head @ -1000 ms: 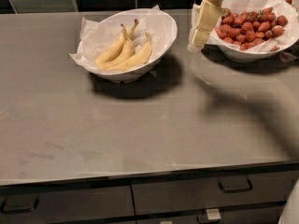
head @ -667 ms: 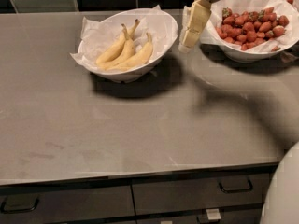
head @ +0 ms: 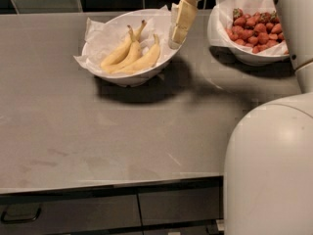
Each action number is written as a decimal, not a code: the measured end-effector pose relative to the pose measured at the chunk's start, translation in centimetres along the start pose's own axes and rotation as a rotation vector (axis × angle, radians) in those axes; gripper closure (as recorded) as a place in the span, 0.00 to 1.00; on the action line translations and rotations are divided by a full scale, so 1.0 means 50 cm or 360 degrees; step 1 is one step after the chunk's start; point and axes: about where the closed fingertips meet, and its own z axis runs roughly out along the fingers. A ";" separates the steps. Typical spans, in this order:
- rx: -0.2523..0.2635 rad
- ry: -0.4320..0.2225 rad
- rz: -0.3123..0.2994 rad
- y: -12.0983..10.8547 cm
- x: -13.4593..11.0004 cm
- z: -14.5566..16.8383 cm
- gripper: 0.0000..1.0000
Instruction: Pick banana from white bowl
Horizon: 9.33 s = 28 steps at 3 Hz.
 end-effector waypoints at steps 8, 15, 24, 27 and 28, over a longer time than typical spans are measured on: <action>-0.0258 -0.0137 0.0126 -0.017 0.056 0.219 0.18; -0.0285 -0.0137 0.0280 -0.009 0.109 0.264 0.20; -0.0347 -0.0115 0.0237 -0.018 0.093 0.306 0.33; -0.0405 -0.0118 0.0258 -0.004 0.097 0.320 0.46; -0.0413 -0.0116 0.0265 -0.001 0.099 0.318 0.65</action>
Offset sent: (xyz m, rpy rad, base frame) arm 0.0073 0.0031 0.0052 0.0183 -0.0239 -0.0105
